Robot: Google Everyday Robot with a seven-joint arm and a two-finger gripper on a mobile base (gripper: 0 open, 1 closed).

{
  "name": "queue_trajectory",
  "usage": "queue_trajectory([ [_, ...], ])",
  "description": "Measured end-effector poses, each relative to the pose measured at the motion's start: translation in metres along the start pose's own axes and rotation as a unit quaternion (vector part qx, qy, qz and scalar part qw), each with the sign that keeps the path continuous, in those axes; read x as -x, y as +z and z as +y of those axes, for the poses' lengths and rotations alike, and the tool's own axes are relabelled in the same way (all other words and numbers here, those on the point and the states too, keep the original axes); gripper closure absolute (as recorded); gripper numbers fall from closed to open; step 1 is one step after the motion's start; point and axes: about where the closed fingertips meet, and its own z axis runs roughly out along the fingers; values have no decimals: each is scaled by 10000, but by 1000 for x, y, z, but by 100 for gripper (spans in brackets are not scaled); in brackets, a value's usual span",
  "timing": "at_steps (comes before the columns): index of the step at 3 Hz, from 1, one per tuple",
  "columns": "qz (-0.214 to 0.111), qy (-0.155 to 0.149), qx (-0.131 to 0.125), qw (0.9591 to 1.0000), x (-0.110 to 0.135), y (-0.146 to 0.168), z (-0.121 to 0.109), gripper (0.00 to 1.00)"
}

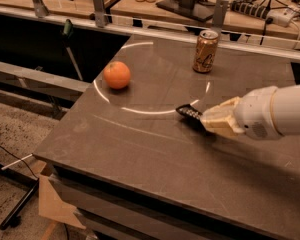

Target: Move rxbar chocolate near orange

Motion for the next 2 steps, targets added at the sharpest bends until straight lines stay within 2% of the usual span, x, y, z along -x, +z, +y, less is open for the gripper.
queue_trajectory([
  [2,-250,-244,548,9979,63,57,17,100],
])
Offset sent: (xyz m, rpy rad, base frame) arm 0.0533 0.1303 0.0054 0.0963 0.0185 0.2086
